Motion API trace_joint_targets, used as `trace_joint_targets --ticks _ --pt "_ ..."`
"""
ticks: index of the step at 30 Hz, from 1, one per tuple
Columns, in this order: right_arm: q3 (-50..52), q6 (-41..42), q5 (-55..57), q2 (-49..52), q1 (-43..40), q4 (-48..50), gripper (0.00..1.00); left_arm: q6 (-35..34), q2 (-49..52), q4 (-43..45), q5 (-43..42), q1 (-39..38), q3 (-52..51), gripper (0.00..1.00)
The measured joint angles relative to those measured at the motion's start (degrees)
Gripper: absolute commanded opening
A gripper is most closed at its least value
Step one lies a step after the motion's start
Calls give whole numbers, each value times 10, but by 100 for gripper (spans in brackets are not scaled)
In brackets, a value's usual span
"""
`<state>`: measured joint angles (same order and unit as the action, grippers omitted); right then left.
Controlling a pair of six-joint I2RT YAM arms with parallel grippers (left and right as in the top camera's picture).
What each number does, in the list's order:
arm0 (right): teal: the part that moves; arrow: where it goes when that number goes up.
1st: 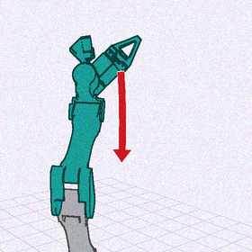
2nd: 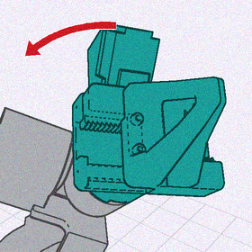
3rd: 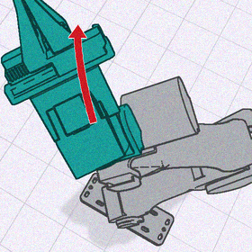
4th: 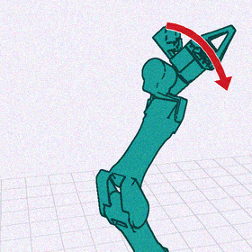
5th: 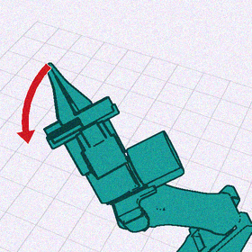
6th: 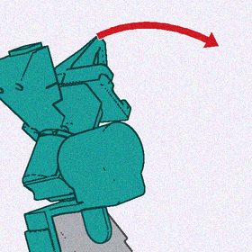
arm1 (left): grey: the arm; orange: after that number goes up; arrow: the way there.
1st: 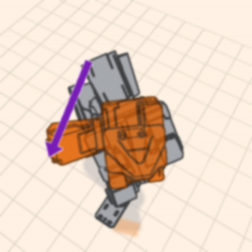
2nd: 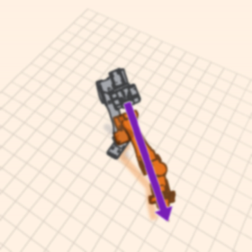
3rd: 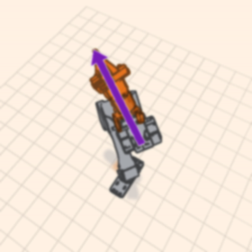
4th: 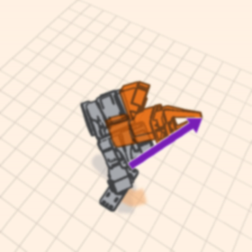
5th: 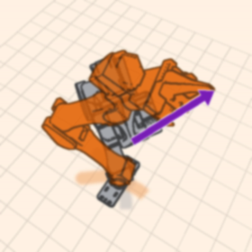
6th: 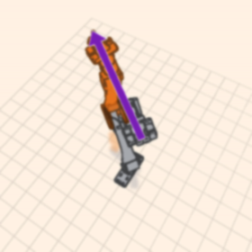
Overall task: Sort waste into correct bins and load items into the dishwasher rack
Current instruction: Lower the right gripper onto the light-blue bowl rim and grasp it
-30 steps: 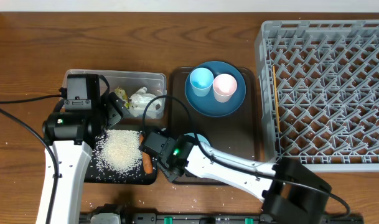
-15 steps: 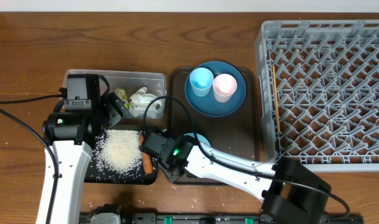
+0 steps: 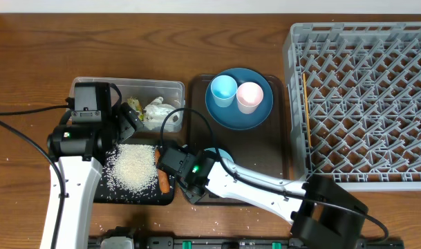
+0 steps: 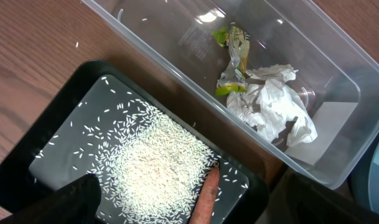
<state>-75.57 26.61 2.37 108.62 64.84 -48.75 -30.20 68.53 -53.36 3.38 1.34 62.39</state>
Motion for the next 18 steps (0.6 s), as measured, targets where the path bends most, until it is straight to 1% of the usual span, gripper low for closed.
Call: trace_joint_targets --ticks 18 --pt "0 0 7 0 7 0 19 0 0 0 0 0 0 96"
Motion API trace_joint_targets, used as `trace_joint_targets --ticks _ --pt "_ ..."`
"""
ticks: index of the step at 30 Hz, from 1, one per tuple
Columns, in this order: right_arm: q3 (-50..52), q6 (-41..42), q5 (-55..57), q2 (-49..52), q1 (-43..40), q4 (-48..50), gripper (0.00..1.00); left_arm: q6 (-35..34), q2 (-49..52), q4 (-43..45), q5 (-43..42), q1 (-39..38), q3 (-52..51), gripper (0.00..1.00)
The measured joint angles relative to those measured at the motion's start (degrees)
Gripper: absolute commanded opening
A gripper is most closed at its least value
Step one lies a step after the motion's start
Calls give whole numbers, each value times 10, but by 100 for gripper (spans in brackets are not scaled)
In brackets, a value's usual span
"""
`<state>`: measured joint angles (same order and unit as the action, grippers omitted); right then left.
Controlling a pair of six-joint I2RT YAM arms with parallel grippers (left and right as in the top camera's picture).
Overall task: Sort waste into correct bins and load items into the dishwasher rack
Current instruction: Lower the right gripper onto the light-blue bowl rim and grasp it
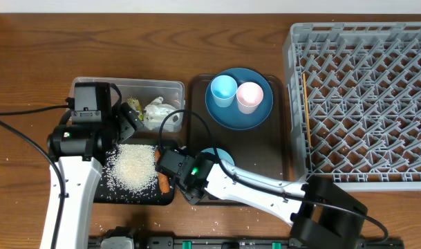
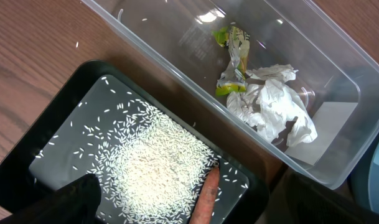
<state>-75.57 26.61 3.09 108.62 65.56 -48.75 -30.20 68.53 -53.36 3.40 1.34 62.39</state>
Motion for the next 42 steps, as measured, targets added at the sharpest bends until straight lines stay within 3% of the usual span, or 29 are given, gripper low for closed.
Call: trace_joint_targets --ticks 31,42 --pt "14 0 6 0 0 14 22 0 0 0 0 0 0 96" --pt "14 1 6 0 0 19 10 0 0 0 0 0 0 96"
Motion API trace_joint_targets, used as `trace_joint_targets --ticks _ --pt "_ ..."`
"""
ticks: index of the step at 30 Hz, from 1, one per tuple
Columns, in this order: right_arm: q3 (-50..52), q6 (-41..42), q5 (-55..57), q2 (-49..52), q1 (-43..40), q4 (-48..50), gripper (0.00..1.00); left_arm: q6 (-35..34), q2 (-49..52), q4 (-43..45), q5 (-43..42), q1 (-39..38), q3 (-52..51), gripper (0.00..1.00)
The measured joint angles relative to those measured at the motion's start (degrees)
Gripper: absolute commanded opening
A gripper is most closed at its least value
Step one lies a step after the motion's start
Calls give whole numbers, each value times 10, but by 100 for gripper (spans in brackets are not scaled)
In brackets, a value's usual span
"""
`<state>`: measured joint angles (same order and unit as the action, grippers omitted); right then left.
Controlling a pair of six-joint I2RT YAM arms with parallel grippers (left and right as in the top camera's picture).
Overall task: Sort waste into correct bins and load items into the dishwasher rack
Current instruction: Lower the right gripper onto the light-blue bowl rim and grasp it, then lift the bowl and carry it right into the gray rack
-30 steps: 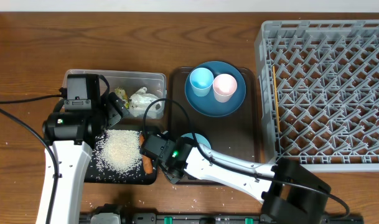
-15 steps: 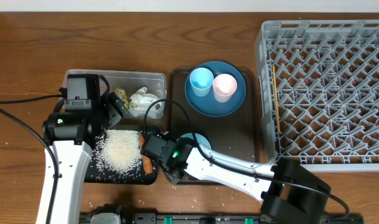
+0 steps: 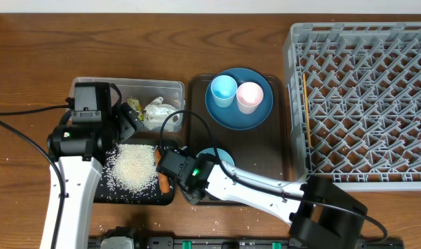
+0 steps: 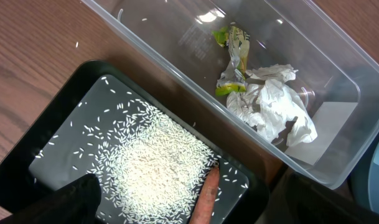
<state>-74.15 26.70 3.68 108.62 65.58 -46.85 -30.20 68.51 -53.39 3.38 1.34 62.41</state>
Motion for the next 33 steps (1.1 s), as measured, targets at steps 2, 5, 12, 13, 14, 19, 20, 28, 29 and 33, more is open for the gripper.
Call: trace_joint_targets --ticks 2,5,12,13,14,19,20,28,29,33 --pt "0 0 0 0 0 0 9 0 0 0 0 0 0 96" --pt "0 0 0 0 0 0 7 0 0 0 0 0 0 96" --pt "0 0 -2 0 0 -5 1 0 0 0 0 0 0 96" --pt "0 0 -2 0 0 -5 1 0 0 0 0 0 0 96" --pt "0 0 -2 0 0 -5 1 0 0 0 0 0 0 96" --pt "0 0 -2 0 0 -5 1 0 0 -2 0 0 0 96" --pt "0 0 -2 0 0 -5 1 0 0 -2 0 0 0 96" --pt "-25 -25 -6 -9 -11 -66 1 0 0 -2 0 0 0 96" --pt "-34 -31 -9 -16 -18 -76 1 0 0 -2 0 0 0 96" --pt "-79 -54 -15 -76 -63 -92 1 0 0 -2 0 0 0 96"
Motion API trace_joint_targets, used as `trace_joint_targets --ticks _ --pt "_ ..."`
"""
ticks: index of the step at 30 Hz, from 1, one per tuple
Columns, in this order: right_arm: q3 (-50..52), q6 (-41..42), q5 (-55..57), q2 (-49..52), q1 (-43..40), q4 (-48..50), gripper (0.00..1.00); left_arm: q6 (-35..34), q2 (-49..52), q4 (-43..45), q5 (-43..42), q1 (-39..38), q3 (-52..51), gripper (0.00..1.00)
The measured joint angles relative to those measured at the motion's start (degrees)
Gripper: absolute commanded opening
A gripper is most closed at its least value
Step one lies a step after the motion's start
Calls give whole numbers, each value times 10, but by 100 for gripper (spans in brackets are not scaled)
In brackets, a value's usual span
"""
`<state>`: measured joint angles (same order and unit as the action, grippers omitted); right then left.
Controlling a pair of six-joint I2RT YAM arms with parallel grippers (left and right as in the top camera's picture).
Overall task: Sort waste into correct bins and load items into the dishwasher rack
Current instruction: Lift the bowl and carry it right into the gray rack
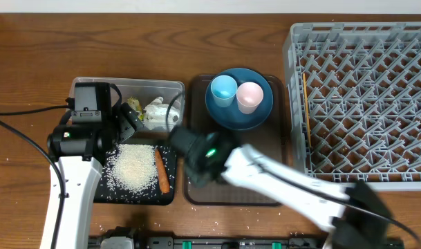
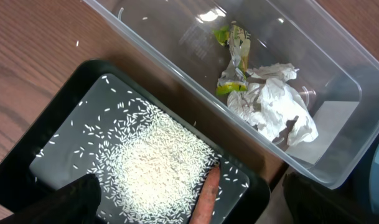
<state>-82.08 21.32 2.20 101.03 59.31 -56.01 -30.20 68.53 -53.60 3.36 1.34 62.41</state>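
Note:
An orange carrot (image 1: 162, 171) lies on the black tray (image 1: 103, 190) beside a heap of rice (image 1: 133, 167). My left gripper (image 2: 198, 202) hangs open above that tray, its fingers (image 2: 71, 199) wide apart and empty, with the carrot (image 2: 205, 196) below them. The clear bin (image 1: 165, 86) holds a crumpled tissue (image 2: 276, 106) and a green wrapper (image 2: 233, 56). My right gripper (image 1: 186, 142) is a motion blur between the black tray and the brown tray (image 1: 265, 159); its jaws cannot be made out. A blue cup (image 1: 223, 90) and a pink cup (image 1: 249, 95) stand on the blue plate (image 1: 227, 114).
The grey dishwasher rack (image 1: 362, 97) fills the right side, with a thin stick along its left wall. Loose rice grains lie on the wood by the table's front edge. The right arm crosses the brown tray diagonally and hides its near left corner.
My right gripper was low at the carrot by the black tray's right edge; it is now higher and further back, blurred. The carrot shows in full. The left arm is unchanged.
At all three earlier moments my right gripper sat over the carrot at the black tray's right edge, with a small blue dish showing behind it on the brown tray. Now the gripper has left the carrot lying in the tray, and the arm hides the dish.

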Motion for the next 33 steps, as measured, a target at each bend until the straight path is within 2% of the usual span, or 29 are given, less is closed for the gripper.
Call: trace_joint_targets --ticks 6,10,17,21,24,28,33 --pt "-56 -64 -69 -133 -138 -9 1 0 0 0 0 0 0 96" --pt "-62 -128 -186 -183 -297 -14 1 0 0 1 0 0 0 96" --pt "-62 -246 -452 -170 -599 1 1 0 0 3 0 0 0 96" --pt "-62 -296 -591 -133 -719 30 1 0 0 3 0 0 0 96" --pt "-62 -319 -693 -86 -770 75 1 0 0 3 0 0 0 96" --pt "-62 -331 -799 -12 -799 156 1 0 0 2 0 0 0 96" --pt "-62 -324 -861 70 -803 262 1 0 0 3 0 0 0 96"
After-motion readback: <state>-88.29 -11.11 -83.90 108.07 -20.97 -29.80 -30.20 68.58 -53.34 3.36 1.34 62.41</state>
